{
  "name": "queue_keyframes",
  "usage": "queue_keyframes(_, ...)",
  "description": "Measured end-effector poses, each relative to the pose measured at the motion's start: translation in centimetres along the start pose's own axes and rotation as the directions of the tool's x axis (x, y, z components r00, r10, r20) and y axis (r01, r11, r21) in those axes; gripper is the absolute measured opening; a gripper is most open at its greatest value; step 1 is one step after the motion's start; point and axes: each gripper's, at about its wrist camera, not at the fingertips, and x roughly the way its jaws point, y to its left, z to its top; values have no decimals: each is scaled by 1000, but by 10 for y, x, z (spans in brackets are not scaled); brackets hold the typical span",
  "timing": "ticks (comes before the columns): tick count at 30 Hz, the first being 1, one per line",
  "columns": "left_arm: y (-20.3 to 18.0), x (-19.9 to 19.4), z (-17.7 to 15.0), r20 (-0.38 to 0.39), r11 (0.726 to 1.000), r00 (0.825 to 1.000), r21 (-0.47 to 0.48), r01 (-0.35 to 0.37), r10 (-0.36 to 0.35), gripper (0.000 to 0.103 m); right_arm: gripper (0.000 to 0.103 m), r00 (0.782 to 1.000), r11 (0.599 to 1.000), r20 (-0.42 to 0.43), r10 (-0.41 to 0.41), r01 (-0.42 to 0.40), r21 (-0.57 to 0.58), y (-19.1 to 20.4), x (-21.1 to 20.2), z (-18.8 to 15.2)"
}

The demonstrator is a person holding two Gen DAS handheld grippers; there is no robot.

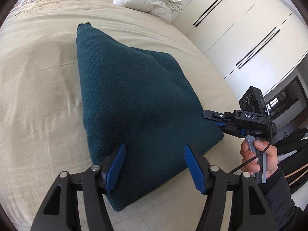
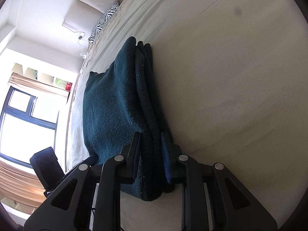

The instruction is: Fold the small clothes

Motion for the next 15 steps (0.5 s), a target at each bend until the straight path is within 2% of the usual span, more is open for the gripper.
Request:
queue_keyframes(3,-1,-25,19,74,1000,997,28,-10,8,66,21,996,996,68,-64,68,-52,17,-24,5)
queue_keyframes(7,5,-20,66,93,998,995,43,-46,42,66,21,996,995,73,47,-40,-88,43,-30,31)
queue_keyframes(11,10,11,107,66,994,993,45,-99,96,66,21,994,986,35,102,-96,-139,73,7,62)
queue_keyframes(14,19,38,121,27,989,989,38,-145,144,66,21,995,990,-3,103,-103,-96,75,41,82)
queue_keyframes(15,24,46,123,14,988,988,33,-152,152,66,21,998,993,-11,69,-69,-94,74,52,86)
